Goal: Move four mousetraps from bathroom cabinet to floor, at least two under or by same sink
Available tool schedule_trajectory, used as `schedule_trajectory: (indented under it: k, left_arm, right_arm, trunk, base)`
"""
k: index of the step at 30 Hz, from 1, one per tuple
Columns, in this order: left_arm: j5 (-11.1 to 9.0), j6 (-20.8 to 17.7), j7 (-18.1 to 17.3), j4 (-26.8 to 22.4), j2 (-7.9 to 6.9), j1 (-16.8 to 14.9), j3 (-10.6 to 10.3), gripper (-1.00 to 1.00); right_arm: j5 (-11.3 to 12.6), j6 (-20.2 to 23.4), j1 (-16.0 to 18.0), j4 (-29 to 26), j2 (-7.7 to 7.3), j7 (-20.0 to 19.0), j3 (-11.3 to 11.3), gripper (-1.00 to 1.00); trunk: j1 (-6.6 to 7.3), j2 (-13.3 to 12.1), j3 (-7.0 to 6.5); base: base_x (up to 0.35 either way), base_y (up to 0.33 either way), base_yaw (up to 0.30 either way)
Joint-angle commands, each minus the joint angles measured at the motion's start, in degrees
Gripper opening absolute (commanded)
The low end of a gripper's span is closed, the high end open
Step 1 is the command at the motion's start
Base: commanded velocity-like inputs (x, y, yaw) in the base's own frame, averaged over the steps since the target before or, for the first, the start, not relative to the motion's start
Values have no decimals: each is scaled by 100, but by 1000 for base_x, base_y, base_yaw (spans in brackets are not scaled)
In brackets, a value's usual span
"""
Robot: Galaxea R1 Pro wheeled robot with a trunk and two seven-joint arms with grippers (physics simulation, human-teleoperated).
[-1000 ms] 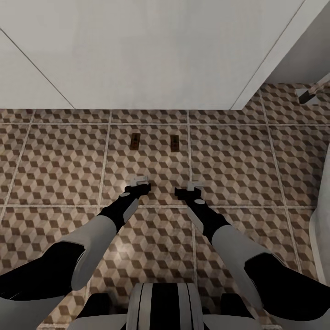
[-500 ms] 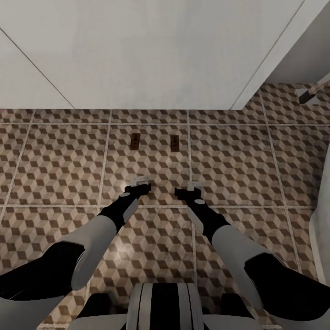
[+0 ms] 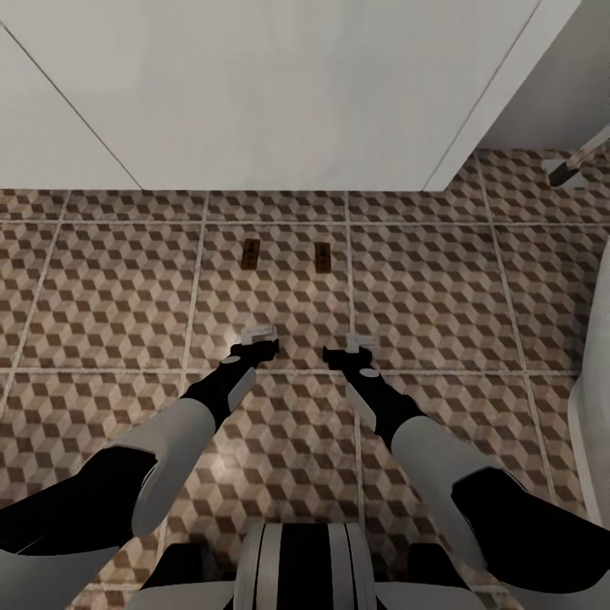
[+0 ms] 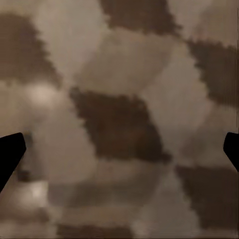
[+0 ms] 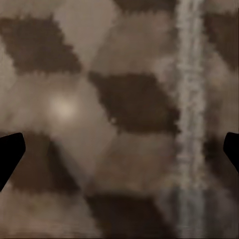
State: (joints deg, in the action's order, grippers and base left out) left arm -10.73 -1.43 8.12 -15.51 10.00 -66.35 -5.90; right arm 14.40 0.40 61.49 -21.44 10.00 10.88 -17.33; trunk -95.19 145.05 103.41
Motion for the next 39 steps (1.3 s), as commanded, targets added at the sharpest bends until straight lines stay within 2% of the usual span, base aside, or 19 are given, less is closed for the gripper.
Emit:
schedule_trajectory:
  k: [1, 19, 31, 35, 39]
  left_arm:
    - [-60, -15, 46, -6, 0, -1, -42, 100]
    - [-61, -66, 40, -5, -6, -1, -26, 100]
    - [-61, -402, 25, -4, -11, -1, -17, 100]
    - [-61, -494, 14, -5, -14, -1, 69, 100]
    - [-57, -541, -5, 0, -22, 1, 253, 100]
  right_arm:
    - [46, 4, 3, -1, 0, 44, -34, 100]
    - [46, 4, 3, -1, 0, 45, -34, 100]
    - [56, -30, 3, -18, 0, 46, -31, 100]
    - [55, -43, 3, -22, 0, 46, -27, 100]
    - [55, -36, 3, -25, 0, 46, -23, 100]
  trunk:
    - [3, 0, -20]
    - [50, -24, -419]
    - [81, -41, -685]
    - [91, -46, -773]
    - [101, -51, -862]
  base:
    - [-27, 0, 0]
    - [-6, 0, 0]
    - [0, 0, 0]
    - [0, 0, 0]
    - [0, 0, 0]
